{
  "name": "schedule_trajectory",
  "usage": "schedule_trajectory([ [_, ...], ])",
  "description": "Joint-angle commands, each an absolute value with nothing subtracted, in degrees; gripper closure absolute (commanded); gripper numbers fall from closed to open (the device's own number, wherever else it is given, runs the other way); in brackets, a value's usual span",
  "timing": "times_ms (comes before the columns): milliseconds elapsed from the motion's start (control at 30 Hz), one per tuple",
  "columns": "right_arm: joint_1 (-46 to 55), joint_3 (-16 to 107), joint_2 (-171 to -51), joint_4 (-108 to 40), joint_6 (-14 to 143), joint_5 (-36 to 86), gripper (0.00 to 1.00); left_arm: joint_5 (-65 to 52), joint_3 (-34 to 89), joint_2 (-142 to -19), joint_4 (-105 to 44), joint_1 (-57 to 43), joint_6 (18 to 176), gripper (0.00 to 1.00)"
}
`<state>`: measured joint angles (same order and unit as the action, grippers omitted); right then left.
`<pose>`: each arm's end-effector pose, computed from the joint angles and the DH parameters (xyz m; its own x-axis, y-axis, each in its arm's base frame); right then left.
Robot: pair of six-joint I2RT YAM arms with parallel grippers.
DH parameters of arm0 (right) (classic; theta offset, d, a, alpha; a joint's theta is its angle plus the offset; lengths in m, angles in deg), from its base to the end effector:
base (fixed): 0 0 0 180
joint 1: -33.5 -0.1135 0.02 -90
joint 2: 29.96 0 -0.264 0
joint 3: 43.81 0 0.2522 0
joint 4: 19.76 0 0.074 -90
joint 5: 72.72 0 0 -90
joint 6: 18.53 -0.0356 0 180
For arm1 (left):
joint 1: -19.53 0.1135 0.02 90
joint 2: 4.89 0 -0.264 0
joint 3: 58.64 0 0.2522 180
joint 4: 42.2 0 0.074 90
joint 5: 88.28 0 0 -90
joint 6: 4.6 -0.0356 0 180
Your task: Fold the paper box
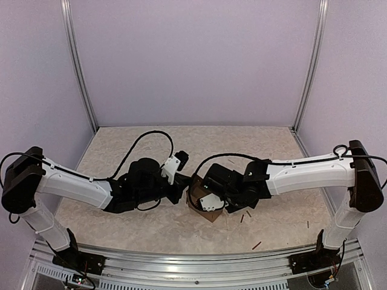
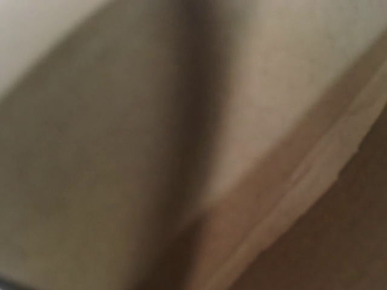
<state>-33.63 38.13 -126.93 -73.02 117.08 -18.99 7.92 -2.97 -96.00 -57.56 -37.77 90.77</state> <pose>0.1491 0.2992 0.2147 0.2175 -0.9668 0.1340 -0.7182 -0.2515 -0.6488 0.1833 -0.2784 0.1937 -0.2578 0.2294 -0.9386 0.7610 0.6467 -0.0510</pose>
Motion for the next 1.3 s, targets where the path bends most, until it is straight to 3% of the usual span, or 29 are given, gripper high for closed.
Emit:
schedule_trajectory([
  [0, -34.2, 36.4, -126.7, -71.5, 117.8, -19.4, 0.60, 5.0, -5.2, -97.5, -51.1, -38.3, 93.0, 1.00],
  [800, -33.7, 34.6, -124.6, -69.1, 118.7, -18.3, 0.57, 3.9, 10.7, -104.0, -33.0, -40.3, 94.6, 1.00],
  [1133, -32.2, 34.6, -121.0, -70.8, 118.9, -13.2, 0.56, 5.6, 7.3, -106.0, -34.0, -40.3, 95.1, 1.00],
  [1267, -30.2, 35.3, -117.8, -73.6, 119.3, -8.2, 0.51, 6.3, 6.8, -106.0, -33.9, -40.3, 95.3, 1.00],
])
